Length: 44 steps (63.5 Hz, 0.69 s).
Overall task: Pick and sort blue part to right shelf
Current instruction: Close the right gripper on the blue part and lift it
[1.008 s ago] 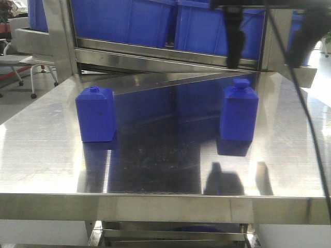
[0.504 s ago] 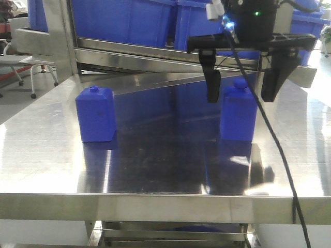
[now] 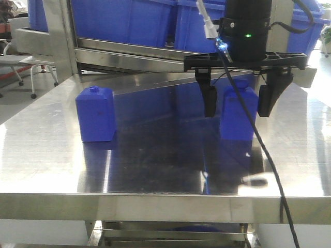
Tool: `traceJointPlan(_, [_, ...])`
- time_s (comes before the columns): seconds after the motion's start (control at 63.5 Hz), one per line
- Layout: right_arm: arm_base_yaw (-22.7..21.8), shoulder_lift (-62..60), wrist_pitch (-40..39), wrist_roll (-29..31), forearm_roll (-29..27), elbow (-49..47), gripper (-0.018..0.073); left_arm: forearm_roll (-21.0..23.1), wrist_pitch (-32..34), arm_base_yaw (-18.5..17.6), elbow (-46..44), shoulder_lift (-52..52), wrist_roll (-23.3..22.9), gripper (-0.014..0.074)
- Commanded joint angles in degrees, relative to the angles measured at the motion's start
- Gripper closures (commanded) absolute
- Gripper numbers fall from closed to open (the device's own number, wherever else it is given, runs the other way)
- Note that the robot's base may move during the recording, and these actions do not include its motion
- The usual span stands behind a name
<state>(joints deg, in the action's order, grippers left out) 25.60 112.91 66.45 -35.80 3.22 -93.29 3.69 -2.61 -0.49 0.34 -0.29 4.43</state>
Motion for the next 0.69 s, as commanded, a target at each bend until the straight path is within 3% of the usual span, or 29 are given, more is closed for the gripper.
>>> traceJointPlan(0.0, [-0.37,-3.31,-0.83,0.01,0.49,-1.69,-0.0024,0.38,4.36,-0.29,1.47,-1.42,-0.35,0.0472])
traceJointPlan(0.236, [-0.37,-3.31,-1.81,0.01,0.42,-1.69,0.0287,0.38,4.36,-0.29,1.47,-1.42,-0.35,0.0472])
traceJointPlan(0.457, [-0.37,-4.86,-1.5,2.16,0.42,-1.69,0.0293,0.38,4.36,-0.29,1.47,-1.42,-0.35,0.0472])
traceJointPlan(0.677, [-1.28,-10.22,-1.01,15.75,-0.12,0.38,0.0293,0.38,4.36,-0.62,1.47,-1.42,-0.35,0.0472])
